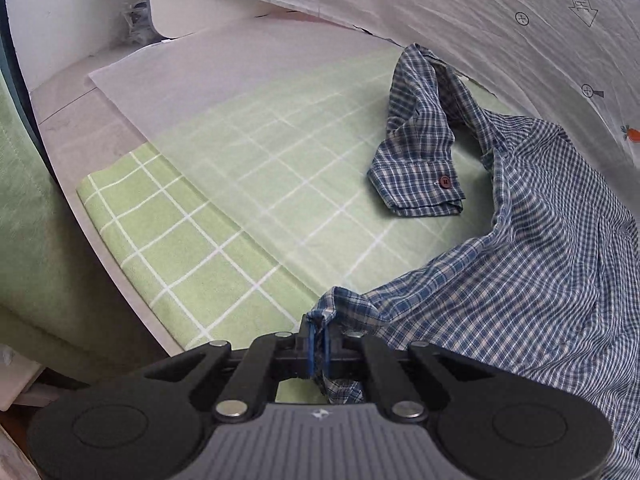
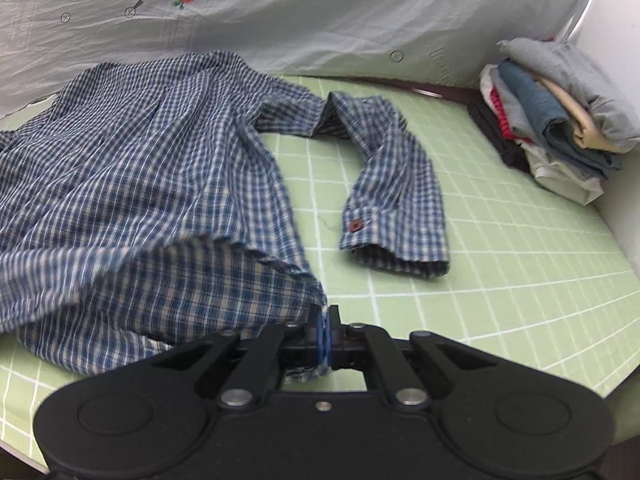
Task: Fold clothes
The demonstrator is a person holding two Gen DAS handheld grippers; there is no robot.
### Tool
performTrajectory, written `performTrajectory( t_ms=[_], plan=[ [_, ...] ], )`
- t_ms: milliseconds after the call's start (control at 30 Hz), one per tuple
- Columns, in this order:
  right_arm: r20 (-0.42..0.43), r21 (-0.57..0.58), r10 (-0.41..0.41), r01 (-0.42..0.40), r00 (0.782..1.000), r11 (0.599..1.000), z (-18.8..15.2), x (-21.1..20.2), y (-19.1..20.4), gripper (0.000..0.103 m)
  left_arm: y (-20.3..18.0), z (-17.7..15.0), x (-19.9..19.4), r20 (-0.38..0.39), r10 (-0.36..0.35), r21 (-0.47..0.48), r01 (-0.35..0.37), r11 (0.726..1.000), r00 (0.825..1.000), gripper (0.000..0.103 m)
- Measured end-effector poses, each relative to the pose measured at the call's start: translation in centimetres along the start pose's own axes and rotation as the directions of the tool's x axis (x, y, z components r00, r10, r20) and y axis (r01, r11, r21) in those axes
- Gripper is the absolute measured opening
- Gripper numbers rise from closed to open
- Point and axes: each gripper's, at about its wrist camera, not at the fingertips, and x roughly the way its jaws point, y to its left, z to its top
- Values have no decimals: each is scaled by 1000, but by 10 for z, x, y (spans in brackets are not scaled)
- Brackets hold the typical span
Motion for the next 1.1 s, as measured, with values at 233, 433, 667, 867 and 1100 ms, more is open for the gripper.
performTrajectory(
  t_ms=[233,433,667,867,1100],
  plan=[
    [87,-44,-78,83,993,996,-1,-29,-16,1,20,-7,-14,-43,-18,-79,15,997,999,4],
    [-174,7,-21,22,984,1000,-23,7,-28,2,38,-17,-1,-115,27,-109,-40,993,993,9],
    [-83,79,40,-33,996,996,-6,-6,-25,44,22,-13,-2,-90,37,10,-36,999,995,48],
    [-72,111,68,-60,995,992,-4,-4,-17,50,10,-14,11,-126,49,73,-40,997,991,56],
    [-90,160,88,-72,992,985,-6,0,-20,11,4,-20,13,-118,77,145,-60,988,990,24]
  ],
)
